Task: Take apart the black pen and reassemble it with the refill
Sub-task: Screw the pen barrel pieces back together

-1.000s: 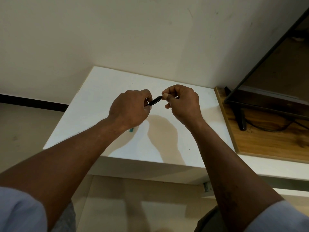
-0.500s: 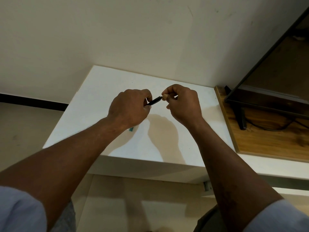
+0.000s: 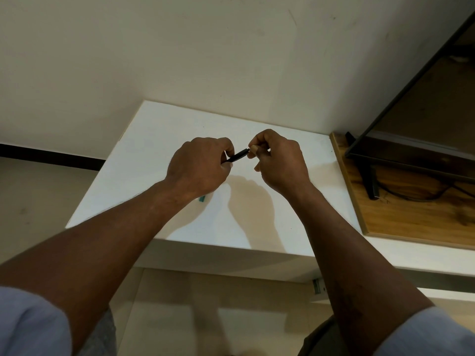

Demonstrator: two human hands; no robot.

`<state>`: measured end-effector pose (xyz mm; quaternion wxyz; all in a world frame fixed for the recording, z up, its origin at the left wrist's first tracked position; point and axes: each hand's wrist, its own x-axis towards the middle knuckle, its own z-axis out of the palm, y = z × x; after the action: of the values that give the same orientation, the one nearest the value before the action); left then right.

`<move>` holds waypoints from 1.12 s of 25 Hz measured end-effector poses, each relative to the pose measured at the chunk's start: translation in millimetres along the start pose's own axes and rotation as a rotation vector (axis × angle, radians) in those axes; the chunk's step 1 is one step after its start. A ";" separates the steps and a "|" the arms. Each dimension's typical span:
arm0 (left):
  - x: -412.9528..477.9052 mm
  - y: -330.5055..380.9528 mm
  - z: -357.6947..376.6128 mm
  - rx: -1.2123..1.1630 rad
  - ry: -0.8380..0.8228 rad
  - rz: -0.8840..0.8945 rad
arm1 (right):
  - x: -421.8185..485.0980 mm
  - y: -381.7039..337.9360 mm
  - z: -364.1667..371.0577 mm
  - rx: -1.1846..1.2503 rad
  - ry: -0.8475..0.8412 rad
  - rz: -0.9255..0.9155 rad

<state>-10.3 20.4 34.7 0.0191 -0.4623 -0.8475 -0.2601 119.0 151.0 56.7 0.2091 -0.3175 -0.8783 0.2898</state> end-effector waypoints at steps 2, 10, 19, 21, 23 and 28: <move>0.1 -0.6 -0.7 -0.002 0.000 -0.003 | -0.1 0.0 0.1 -0.006 -0.012 -0.001; 0.2 -1.6 -0.5 0.003 -0.001 -0.005 | -0.3 0.2 -0.8 -0.020 -0.036 -0.011; -0.3 -1.6 1.3 -0.004 -0.004 -0.014 | -1.6 0.1 -2.7 -0.043 -0.048 -0.011; -0.4 -1.8 1.0 -0.004 -0.005 -0.014 | -1.8 0.1 -2.5 -0.040 -0.050 -0.006; -0.2 -2.1 0.6 -0.002 -0.003 -0.014 | -1.6 0.2 -2.7 -0.042 -0.054 -0.004; -0.2 -1.7 1.0 0.004 -0.007 -0.010 | -1.4 -0.3 -2.4 -0.049 -0.057 -0.007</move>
<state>-11.3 20.0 33.0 0.0157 -0.4591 -0.8502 -0.2571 121.2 150.8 58.4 0.1775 -0.3109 -0.8919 0.2765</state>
